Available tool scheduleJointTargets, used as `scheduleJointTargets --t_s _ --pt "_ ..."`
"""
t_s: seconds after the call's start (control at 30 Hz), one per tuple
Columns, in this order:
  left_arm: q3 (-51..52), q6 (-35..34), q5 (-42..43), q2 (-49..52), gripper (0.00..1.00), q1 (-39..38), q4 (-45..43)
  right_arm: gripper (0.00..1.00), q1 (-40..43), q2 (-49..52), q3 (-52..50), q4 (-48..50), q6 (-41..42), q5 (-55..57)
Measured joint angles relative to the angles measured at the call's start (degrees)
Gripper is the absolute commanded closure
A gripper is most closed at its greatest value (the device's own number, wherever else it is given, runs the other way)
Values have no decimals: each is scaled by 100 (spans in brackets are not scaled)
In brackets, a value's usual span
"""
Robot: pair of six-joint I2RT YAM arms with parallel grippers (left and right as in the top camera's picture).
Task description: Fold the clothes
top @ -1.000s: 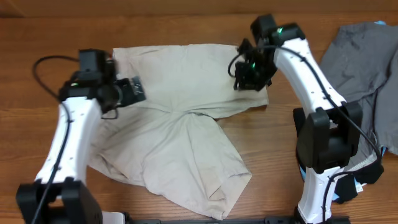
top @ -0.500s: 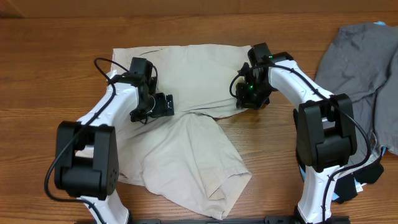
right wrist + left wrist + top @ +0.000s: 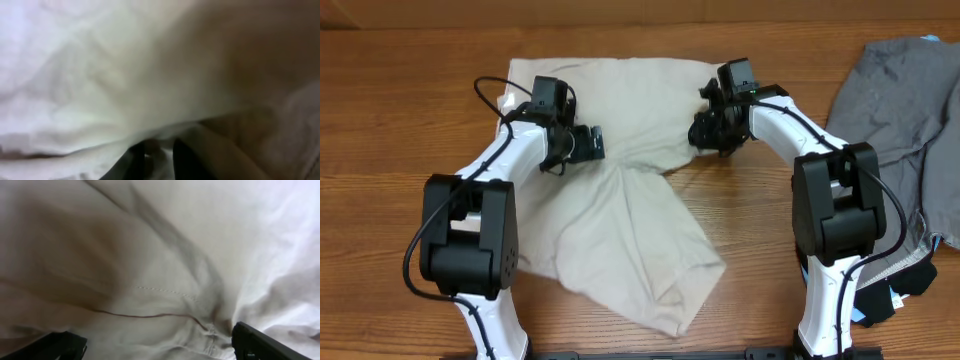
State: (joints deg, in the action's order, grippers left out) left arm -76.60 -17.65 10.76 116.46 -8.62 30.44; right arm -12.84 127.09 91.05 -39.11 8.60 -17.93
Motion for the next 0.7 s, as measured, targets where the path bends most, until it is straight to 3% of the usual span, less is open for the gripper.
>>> scheduleJointTargets --t_s 0.23,0.33,0.43,0.53,0.7 --pt "-297 -122 57 352 0 0 -1040 56 299 295 404 710 374 164" --pt "-481 -175 85 461 0 0 -1054 46 457 411 769 487 452 282" --pt "-793 -186 175 584 0 4 -809 43 708 568 1718 -636 439 402" --pt "-1447 -66 348 619 0 28 184 47 901 610 2732 -1886 345 518" --pt "-2747 424 339 514 0 140 2704 47 1027 459 4229 -3991 160 782"
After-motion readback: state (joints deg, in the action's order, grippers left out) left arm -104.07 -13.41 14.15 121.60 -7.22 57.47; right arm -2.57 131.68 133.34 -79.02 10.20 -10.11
